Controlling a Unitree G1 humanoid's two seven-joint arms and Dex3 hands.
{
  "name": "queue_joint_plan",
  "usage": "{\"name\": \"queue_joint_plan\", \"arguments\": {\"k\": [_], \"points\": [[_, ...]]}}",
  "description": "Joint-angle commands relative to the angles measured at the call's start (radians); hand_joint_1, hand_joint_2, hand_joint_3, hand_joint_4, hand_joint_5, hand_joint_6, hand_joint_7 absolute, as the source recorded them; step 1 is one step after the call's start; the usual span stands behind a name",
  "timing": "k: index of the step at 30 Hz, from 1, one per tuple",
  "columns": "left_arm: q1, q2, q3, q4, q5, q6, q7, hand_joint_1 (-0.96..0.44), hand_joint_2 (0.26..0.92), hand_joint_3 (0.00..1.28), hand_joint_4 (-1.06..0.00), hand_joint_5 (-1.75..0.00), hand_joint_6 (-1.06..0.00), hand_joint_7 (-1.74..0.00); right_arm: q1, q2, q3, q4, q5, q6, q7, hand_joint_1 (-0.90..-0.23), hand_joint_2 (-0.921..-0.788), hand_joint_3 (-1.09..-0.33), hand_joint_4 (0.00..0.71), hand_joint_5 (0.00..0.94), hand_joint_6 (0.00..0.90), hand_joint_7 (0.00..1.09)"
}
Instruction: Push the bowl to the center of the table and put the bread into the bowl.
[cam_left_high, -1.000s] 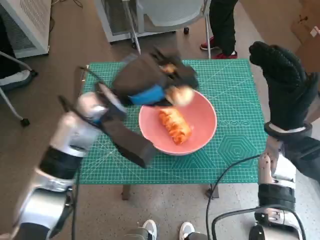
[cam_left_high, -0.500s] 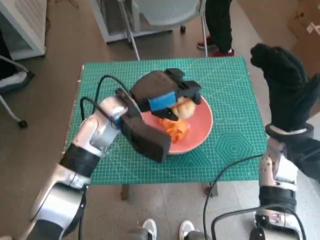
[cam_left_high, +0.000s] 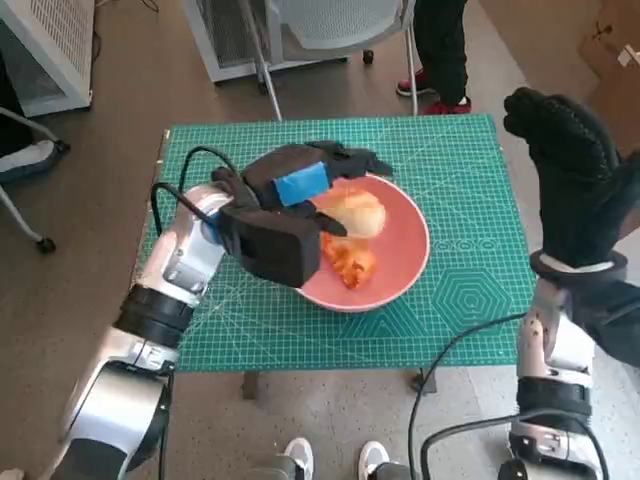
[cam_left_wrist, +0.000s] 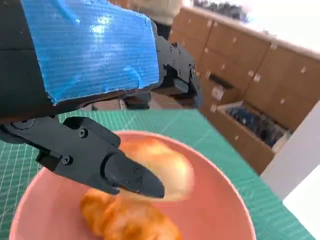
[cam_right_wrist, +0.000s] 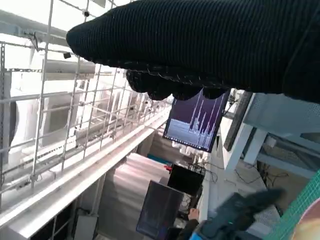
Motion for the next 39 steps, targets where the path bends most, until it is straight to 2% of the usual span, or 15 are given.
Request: {"name": "queue_joint_plan", "arguments": {"k": [1,6,14,20,24,27,30,35,39], "points": [[0.024,0.013,0.026,0.020,-0.030,-0.051,0.022,-0.51,0.921,0.04,-0.16,0.00,-0.22,-0.26,0.011,0.013,0.010,0.020,-0.023,-0.008,-0.015,-0.460,-0.921,-0.439,0.410,0.007,0.528,0.02],[0.045,0.013,0.053,0.044,-0.063,-0.107,0.036,-0.53,0.921,0.04,-0.18,-0.01,-0.21,-0.25,0.005,0.019,0.018,0.028,-0.037,-0.017,-0.022,-0.462,-0.921,-0.441,0.398,0.002,0.521,0.02],[0.089,0.018,0.108,0.080,-0.119,-0.203,0.077,-0.54,0.921,0.04,-0.21,-0.02,-0.24,-0.26,-0.009,0.022,0.028,0.037,-0.037,-0.024,-0.015,-0.454,-0.921,-0.461,0.360,0.000,0.501,0.00],[0.144,0.004,0.205,0.051,-0.260,-0.269,0.068,-0.52,0.920,0.01,-0.22,-0.01,-0.27,-0.23,-0.021,0.020,0.036,0.044,-0.039,-0.030,-0.011,-0.445,-0.921,-0.478,0.342,0.000,0.484,0.00],[0.225,-0.069,0.300,-0.065,-0.490,-0.245,0.024,-0.50,0.920,0.06,-0.19,0.00,-0.24,-0.24,-0.043,0.017,0.038,0.073,-0.038,-0.038,-0.005,-0.443,-0.921,-0.483,0.337,0.000,0.473,0.00],[0.292,-0.121,0.341,-0.168,-0.612,-0.213,0.026,-0.50,0.920,0.14,-0.13,0.00,-0.09,-0.44,-0.057,0.017,0.040,0.092,-0.039,-0.042,-0.003,-0.441,-0.921,-0.483,0.337,0.000,0.471,0.00],[0.348,-0.163,0.365,-0.263,-0.692,-0.177,0.044,-0.52,0.921,0.19,-0.11,0.00,-0.03,-0.52,-0.068,0.018,0.041,0.107,-0.038,-0.046,0.001,-0.445,-0.921,-0.483,0.337,0.001,0.471,0.00],[0.420,-0.236,0.404,-0.391,-0.813,-0.108,0.069,-0.55,0.921,0.24,-0.09,0.00,0.00,-0.56,-0.091,0.022,0.044,0.139,-0.034,-0.052,0.012,-0.449,-0.921,-0.479,0.338,0.001,0.473,0.00],[0.446,-0.256,0.422,-0.426,-0.829,-0.099,0.065,-0.56,0.921,0.23,-0.09,0.00,0.00,-0.57,-0.105,0.024,0.046,0.158,-0.028,-0.054,0.023,-0.451,-0.921,-0.476,0.339,0.001,0.474,0.00]]}}
